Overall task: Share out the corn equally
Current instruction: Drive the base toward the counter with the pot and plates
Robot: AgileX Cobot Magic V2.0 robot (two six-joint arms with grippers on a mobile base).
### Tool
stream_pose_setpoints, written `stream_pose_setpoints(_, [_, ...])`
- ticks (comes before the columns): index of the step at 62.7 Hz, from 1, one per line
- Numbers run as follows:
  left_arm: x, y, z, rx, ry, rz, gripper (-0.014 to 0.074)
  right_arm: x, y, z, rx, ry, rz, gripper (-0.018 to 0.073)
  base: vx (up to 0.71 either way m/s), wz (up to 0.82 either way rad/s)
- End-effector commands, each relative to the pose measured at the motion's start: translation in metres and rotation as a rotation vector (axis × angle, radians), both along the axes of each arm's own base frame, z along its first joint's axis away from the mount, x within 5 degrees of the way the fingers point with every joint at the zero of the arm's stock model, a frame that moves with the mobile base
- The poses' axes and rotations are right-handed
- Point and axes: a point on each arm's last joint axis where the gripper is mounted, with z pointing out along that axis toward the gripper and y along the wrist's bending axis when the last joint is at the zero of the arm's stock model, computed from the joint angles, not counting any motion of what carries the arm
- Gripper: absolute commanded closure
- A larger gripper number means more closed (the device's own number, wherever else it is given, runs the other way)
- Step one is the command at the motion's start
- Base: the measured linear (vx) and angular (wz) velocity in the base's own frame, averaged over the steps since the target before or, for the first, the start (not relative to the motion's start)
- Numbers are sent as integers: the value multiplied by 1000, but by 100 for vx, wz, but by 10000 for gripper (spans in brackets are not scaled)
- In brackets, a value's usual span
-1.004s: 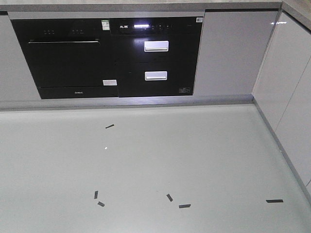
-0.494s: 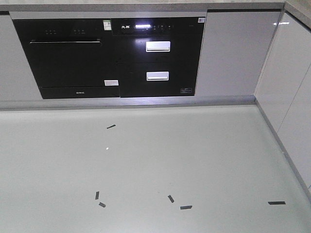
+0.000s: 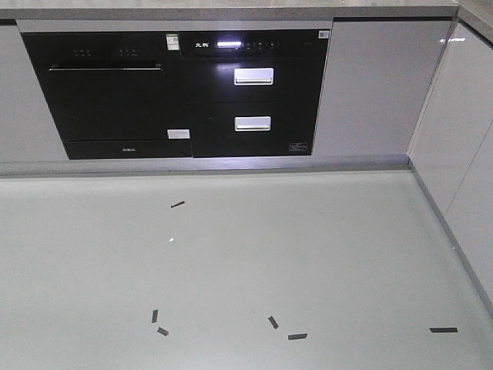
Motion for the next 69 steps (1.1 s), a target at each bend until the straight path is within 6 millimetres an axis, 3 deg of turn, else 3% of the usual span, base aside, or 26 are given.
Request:
stream_pose_setpoints(1, [-1,1,6,-15,-81,8,603,-1,0,5,-4,-77,3,564,8,-1])
stream_pose_setpoints(69, [-1,1,6,-15,-81,8,603,-1,0,5,-4,-77,3,564,6,2])
